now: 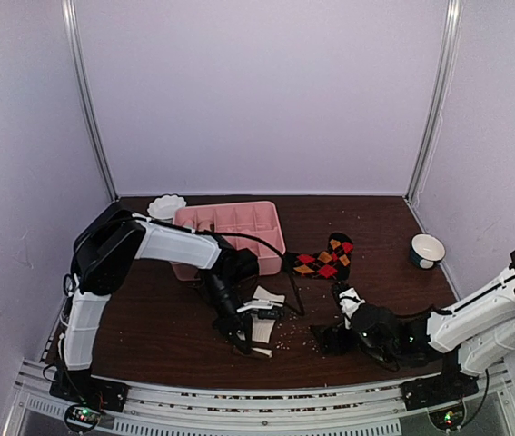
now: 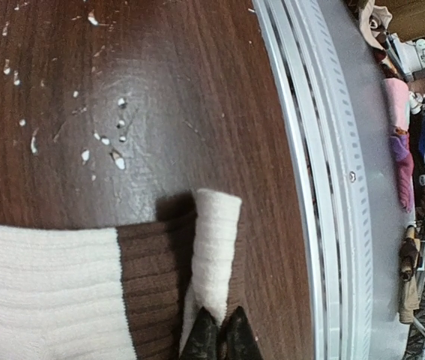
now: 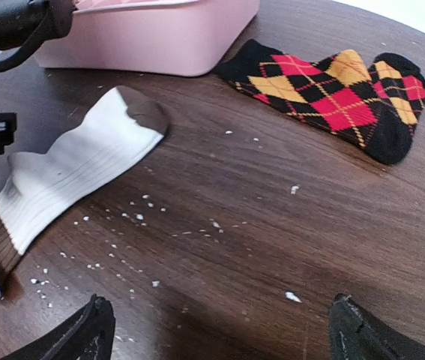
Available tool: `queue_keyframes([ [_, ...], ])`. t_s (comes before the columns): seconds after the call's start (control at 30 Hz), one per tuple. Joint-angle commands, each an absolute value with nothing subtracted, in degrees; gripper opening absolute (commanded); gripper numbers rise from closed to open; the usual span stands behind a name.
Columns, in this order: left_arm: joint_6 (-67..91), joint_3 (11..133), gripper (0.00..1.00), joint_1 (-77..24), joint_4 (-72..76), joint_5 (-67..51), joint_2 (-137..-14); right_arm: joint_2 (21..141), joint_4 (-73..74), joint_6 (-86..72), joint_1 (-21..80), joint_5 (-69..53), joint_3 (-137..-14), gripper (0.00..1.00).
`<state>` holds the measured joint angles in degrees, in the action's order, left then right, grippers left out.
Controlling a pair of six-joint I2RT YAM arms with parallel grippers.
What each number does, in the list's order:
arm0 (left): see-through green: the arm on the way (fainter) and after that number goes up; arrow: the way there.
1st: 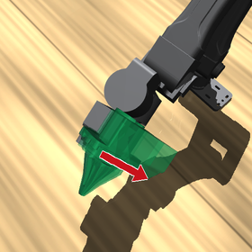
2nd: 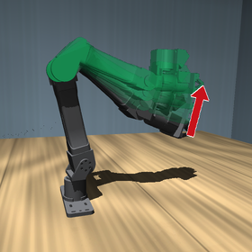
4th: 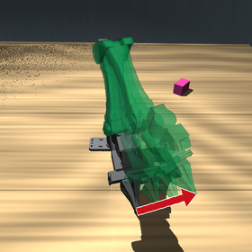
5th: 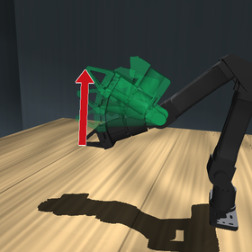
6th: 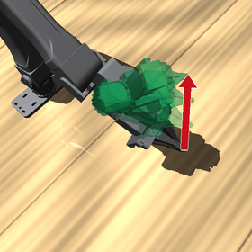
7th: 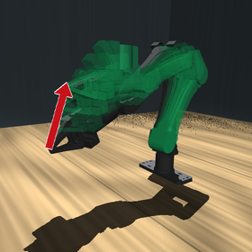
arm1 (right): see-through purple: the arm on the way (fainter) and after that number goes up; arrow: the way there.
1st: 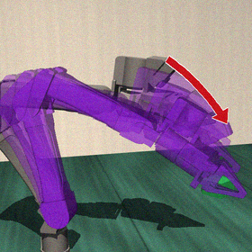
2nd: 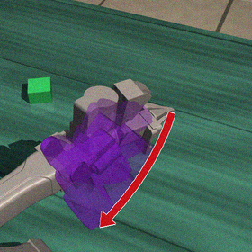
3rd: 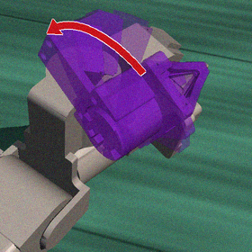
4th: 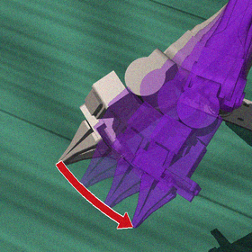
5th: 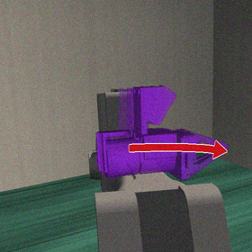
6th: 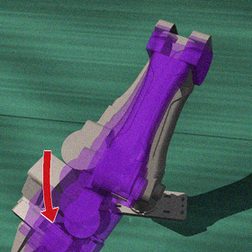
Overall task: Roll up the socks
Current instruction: Roll the sock.
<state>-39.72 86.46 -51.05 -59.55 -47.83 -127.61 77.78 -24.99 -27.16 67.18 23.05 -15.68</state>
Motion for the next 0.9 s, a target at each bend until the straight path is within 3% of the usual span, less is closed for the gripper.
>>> queue_keyframes([
  [0.0, -40.48, 85.96, 0.0, -50.29, -62.86, -48.52, -129.71, 75.03, -32.98, -24.84, 66.79, 21.35, -9.69, 1.0],
  [0.17, -40.13, 85.63, 0.0, -49.23, -62.84, -48.74, -130.57, 81.17, -36.99, -2.82, 77.6, 18.51, -13.95, 1.0],
  [0.3, -39.14, 86.05, 0.0, -49.14, -62.3, -47.27, -130.69, 87.5, -33.41, 4.89, 80.81, 15.71, -21.02, 0.99],
  [0.6, -37.08, 86.18, 0.0, -49.04, -61.79, -46.14, -130.87, 99.21, -27.18, 19.21, 83.11, 11.73, -35.01, 0.7],
  [0.87, -38.03, 86.98, 0.0, -48.96, -63.03, -46.49, -131.49, 105.47, -26.09, 19.64, 79.81, 7.58, -39.64, 0.45],
])
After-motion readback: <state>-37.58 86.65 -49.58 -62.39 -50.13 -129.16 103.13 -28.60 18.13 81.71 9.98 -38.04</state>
